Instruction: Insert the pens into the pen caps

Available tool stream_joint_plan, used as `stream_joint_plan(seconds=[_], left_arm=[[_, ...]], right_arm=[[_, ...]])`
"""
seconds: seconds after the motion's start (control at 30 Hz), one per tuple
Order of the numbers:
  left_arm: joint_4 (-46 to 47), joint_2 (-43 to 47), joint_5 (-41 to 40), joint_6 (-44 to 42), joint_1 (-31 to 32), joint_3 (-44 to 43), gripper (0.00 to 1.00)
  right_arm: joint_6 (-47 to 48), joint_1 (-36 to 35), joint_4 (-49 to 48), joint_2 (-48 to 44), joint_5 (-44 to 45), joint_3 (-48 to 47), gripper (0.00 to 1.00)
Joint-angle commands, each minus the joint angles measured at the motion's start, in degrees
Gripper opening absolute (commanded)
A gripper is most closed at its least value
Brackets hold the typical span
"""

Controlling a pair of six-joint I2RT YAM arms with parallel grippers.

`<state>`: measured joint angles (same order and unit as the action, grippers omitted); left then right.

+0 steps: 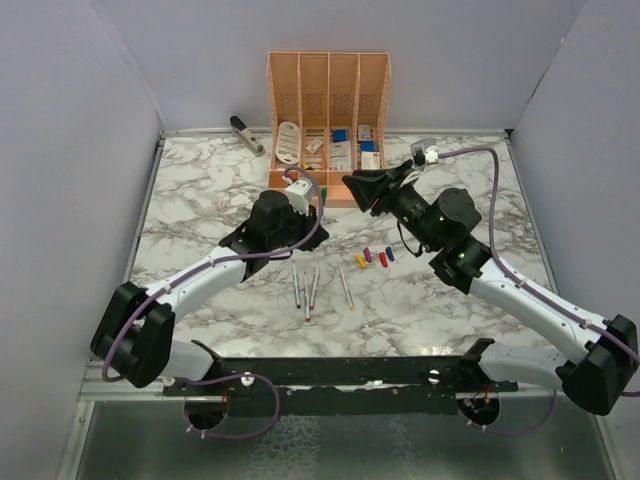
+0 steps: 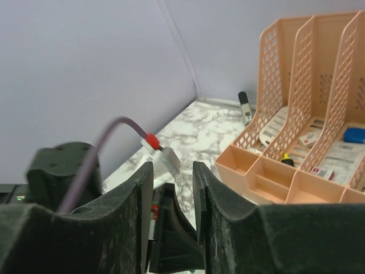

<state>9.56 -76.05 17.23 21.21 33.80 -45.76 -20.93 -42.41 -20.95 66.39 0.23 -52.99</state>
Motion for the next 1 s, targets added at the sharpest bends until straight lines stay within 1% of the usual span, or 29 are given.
stream_joint_plan(seconds=[0.0,0.1,0.17,0.3,0.4,0.5,0.63,0.7,0.97], left_arm=[[-14.63,-5.07,-11.27,-0.69,-4.65,-5.14,0.0],[-18.91,-8.2,-11.61,0.23,-10.06,-6.44,0.0],[-20.73,-9.26,-12.09,0.29,-12.81,-6.38,0.0],[-23.5,-10.52,-13.0,-0.34,-15.96,-7.1,0.0],[-28.16,-13.68,-13.82,-1.58,-16.84,-10.26,0.0],[-30.33,-16.83,-13.22,-1.87,-17.51,-11.91,0.02],[-31.43,-20.63,-10.85,-1.91,-18.21,-13.98,0.1],[-31.86,-23.6,-10.56,-2.0,-18.31,-15.03,0.11],[-31.33,-29.47,-10.65,-2.88,-18.5,-17.93,0.11]], right_arm=[[3.44,-0.13,4.32,-2.46,7.48,-3.42,0.34],[2.88,-0.13,10.05,-2.2,11.73,-4.67,0.34],[2.38,-0.13,12.61,-2.02,13.03,-4.9,0.34],[1.5,-0.12,15.5,-1.61,13.73,-4.5,0.34],[0.63,-0.11,17.06,-0.7,13.58,-4.61,0.34],[-0.09,-0.13,18.02,0.23,12.86,-4.84,0.34],[-1.06,-0.13,18.4,0.98,12.19,-4.67,0.34],[-1.47,-0.13,18.48,1.0,12.01,-4.37,0.34],[-2.22,-0.13,18.97,0.57,12.52,-3.22,0.34]])
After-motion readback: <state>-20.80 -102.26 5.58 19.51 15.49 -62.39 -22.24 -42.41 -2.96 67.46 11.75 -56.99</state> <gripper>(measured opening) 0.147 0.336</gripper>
